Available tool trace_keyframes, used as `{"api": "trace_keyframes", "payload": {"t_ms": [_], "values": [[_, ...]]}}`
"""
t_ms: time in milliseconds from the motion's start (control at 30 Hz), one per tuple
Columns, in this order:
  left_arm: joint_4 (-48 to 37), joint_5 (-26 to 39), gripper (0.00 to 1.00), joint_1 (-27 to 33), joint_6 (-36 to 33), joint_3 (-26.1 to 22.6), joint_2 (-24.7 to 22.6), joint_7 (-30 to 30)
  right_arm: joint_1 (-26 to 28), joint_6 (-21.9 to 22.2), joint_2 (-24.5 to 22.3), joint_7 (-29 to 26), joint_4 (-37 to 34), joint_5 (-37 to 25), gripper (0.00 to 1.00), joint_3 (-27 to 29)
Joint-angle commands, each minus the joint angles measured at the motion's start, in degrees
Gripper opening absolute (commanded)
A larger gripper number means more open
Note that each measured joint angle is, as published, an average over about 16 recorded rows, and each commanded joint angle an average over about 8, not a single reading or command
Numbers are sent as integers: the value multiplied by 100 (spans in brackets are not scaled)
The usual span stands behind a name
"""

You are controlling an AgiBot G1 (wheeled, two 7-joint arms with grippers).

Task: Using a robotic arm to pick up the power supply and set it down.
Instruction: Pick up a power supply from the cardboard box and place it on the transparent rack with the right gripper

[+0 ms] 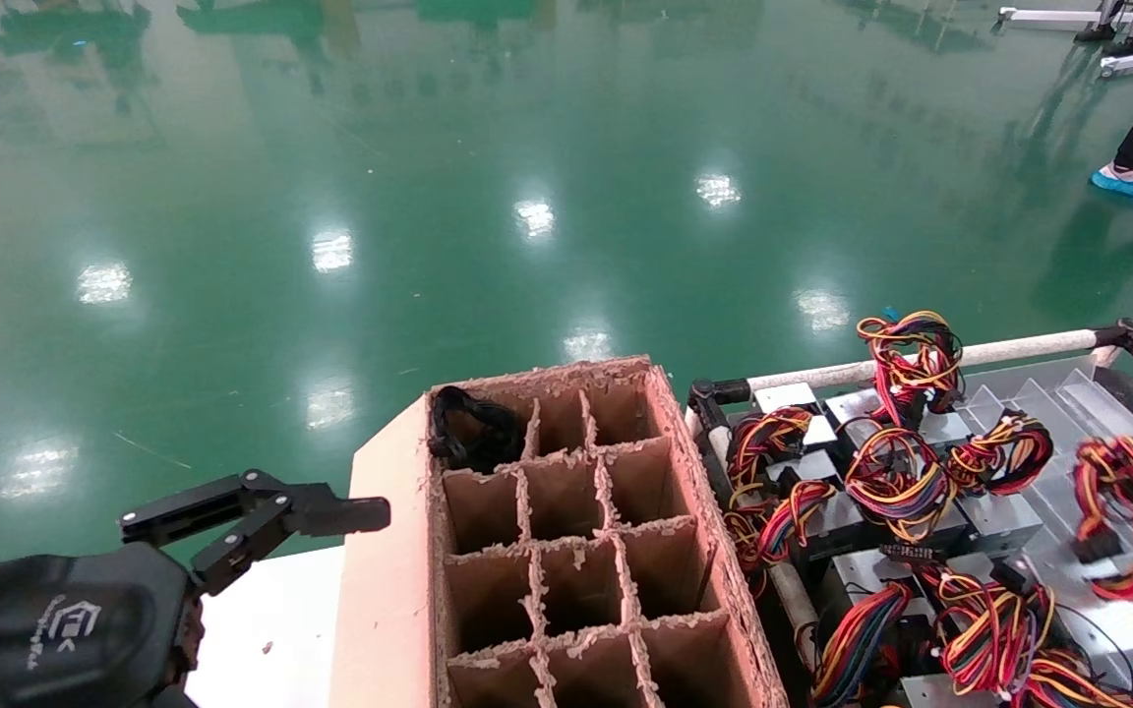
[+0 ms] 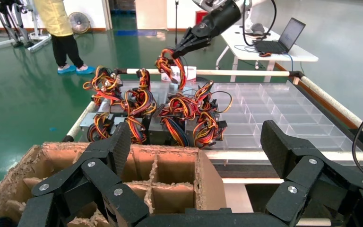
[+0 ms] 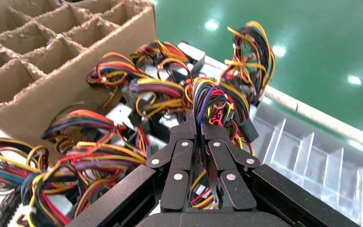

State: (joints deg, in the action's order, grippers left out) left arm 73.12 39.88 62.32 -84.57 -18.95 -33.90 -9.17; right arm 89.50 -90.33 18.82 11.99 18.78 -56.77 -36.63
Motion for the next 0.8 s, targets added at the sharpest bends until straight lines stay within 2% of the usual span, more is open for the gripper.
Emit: {"api": "trace_keyframes", "payload": {"t_ms": [33,333,800], "values": [[0,0,100,0,0,0,0,0,-75,-3,-22,56,-92,67,0,-11],[0,-1,100,0,1,-2,1,1,-199,-15,-30,216,-356,254,0,-50],[0,-2,100,1,1,-4,1,2,-434,-50,-348,191,-274,600,0,-184]]}}
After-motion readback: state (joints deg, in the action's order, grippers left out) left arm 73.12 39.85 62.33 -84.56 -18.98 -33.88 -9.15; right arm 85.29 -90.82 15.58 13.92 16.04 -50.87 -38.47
